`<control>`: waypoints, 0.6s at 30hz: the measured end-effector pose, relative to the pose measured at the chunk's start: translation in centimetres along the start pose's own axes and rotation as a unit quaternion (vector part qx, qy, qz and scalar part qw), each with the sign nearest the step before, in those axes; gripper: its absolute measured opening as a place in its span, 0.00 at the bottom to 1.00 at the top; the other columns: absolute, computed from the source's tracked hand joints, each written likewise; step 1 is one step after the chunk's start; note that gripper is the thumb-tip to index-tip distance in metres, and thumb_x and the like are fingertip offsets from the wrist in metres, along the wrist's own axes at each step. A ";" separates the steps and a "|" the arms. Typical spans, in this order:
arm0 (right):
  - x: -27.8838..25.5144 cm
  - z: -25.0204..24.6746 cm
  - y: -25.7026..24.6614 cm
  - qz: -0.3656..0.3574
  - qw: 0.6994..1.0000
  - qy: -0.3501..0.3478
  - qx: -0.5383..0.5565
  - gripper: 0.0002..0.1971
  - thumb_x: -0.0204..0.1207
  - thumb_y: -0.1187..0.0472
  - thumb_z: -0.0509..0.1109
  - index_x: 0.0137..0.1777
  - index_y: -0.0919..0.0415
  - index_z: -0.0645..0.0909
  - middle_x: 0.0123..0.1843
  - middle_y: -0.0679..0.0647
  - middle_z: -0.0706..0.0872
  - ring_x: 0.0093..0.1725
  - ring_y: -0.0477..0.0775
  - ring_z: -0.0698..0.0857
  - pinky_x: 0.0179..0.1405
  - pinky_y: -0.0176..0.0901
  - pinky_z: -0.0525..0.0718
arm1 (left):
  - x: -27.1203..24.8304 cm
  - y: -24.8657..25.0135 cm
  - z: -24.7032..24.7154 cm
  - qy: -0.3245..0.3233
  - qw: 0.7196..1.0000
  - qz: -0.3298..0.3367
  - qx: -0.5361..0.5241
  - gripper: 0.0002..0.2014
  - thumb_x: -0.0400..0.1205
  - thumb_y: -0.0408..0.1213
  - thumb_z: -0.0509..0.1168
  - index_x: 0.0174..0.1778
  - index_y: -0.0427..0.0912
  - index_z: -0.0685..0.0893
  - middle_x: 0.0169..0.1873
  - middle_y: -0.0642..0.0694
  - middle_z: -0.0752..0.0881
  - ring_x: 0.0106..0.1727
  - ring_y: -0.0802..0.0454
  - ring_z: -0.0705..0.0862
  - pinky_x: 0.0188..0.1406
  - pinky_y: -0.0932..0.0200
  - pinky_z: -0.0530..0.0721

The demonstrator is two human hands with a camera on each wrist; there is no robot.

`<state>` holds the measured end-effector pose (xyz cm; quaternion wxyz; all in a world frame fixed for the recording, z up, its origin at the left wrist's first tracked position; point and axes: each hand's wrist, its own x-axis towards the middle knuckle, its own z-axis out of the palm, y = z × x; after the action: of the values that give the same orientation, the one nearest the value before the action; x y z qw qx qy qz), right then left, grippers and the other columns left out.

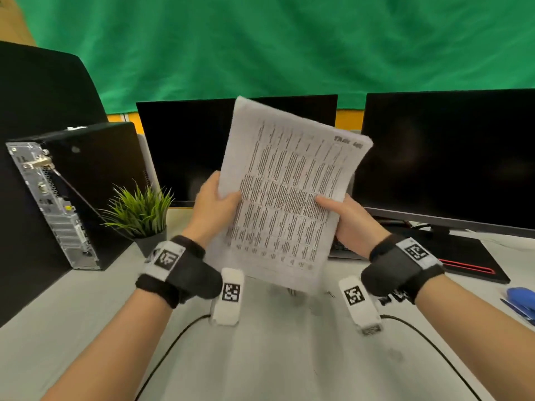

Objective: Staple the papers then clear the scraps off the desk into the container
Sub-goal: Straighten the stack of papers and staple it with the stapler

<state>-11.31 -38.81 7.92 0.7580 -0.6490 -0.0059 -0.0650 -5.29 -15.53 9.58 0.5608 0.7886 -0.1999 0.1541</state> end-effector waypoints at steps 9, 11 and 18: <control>-1.2 2.7 1.9 -0.070 0.993 0.090 -0.039 0.15 0.83 0.61 0.58 0.67 0.52 0.76 0.63 0.51 0.84 0.62 0.51 0.84 0.56 0.46 0.84 | -5.9 -4.3 5.4 0.087 0.993 -0.018 -0.076 0.09 0.86 0.31 0.53 0.59 0.48 0.65 0.60 0.47 0.81 0.57 0.53 0.83 0.55 0.60 0.85; -1.6 2.2 2.5 -0.068 0.993 0.074 -0.066 0.12 0.82 0.61 0.60 0.60 0.45 0.77 0.61 0.47 0.84 0.62 0.50 0.84 0.61 0.51 0.83 | -6.5 -5.1 6.1 0.061 0.995 -0.026 -0.071 0.12 0.86 0.32 0.53 0.60 0.52 0.62 0.62 0.45 0.78 0.61 0.47 0.82 0.59 0.47 0.86; -1.4 0.2 1.5 -0.123 0.977 0.120 -0.124 0.26 0.79 0.64 0.65 0.74 0.51 0.62 0.65 0.50 0.80 0.57 0.43 0.84 0.49 0.40 0.84 | -6.5 -5.6 6.0 0.025 0.995 -0.049 -0.084 0.12 0.86 0.34 0.54 0.61 0.52 0.60 0.60 0.47 0.78 0.54 0.51 0.85 0.43 0.58 0.89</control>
<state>-12.55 -38.26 6.30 0.6531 -0.7195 0.0134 -0.2360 -8.17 -18.65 -0.01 0.6371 0.7430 -0.1593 0.1290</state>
